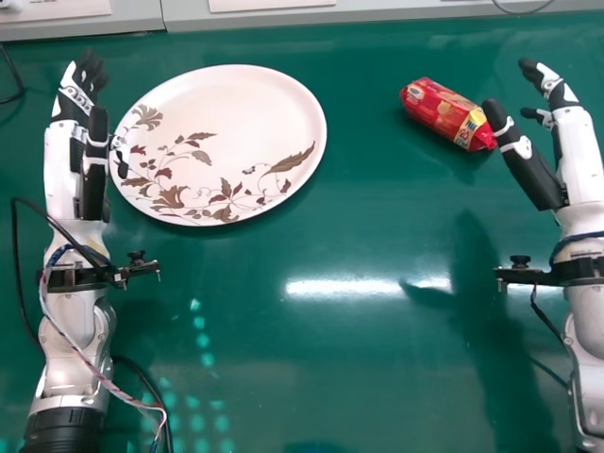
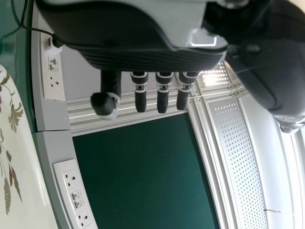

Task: Pick up biscuit and place it in the plate

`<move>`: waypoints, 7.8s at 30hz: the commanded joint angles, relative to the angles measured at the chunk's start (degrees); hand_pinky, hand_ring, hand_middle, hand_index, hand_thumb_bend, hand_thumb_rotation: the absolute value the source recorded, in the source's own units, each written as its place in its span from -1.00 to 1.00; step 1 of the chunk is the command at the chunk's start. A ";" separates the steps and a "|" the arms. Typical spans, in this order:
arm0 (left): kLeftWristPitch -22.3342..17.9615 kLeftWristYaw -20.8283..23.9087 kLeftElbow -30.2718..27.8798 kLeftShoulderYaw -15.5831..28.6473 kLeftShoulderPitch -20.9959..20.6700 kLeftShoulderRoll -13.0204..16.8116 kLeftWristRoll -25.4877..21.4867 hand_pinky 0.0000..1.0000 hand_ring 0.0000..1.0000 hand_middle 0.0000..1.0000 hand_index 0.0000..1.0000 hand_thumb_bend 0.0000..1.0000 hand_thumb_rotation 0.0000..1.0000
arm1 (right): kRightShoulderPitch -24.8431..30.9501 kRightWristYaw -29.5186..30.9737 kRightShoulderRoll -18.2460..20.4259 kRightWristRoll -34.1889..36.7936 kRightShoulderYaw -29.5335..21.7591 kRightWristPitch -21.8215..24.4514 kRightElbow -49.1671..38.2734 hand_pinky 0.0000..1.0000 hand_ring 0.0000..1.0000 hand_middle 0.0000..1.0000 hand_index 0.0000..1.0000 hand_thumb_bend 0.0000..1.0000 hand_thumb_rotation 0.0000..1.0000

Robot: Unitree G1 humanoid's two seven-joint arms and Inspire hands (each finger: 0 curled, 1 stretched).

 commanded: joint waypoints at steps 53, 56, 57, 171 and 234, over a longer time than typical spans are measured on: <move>-0.26 -1.59 4.46 -0.14 4.18 -0.68 -1.25 -1.00 1.00 1.00 1.00 1.00 0.68 | -27.90 25.41 -21.56 -7.32 16.07 11.15 22.10 0.82 0.99 1.00 0.97 1.00 0.24; -0.77 -1.73 4.67 -0.07 4.14 -0.58 -1.27 -1.00 1.00 1.00 1.00 1.00 0.68 | -27.69 25.34 -21.92 -7.73 16.50 9.62 23.00 0.83 0.97 1.00 0.95 1.00 0.26; -0.84 -1.76 4.76 -0.07 4.12 -0.53 -1.25 -1.00 1.00 1.00 1.00 1.00 0.68 | -27.65 25.46 -22.05 -7.85 16.60 9.50 23.13 0.84 0.97 1.00 0.95 1.00 0.27; -0.85 3.14 5.51 0.20 4.22 1.23 3.89 -1.00 1.00 1.00 1.00 1.00 0.84 | -39.72 -5.39 -22.15 -29.02 30.85 -1.47 46.18 -0.86 -0.21 -0.08 0.02 0.02 -1.00; -3.38 -2.12 13.46 -0.87 -2.36 1.38 0.35 -1.00 1.00 1.00 1.00 1.00 0.70 | -62.67 -12.94 12.64 -31.86 45.50 -11.57 72.67 -0.78 -0.26 -0.14 0.03 0.01 -1.00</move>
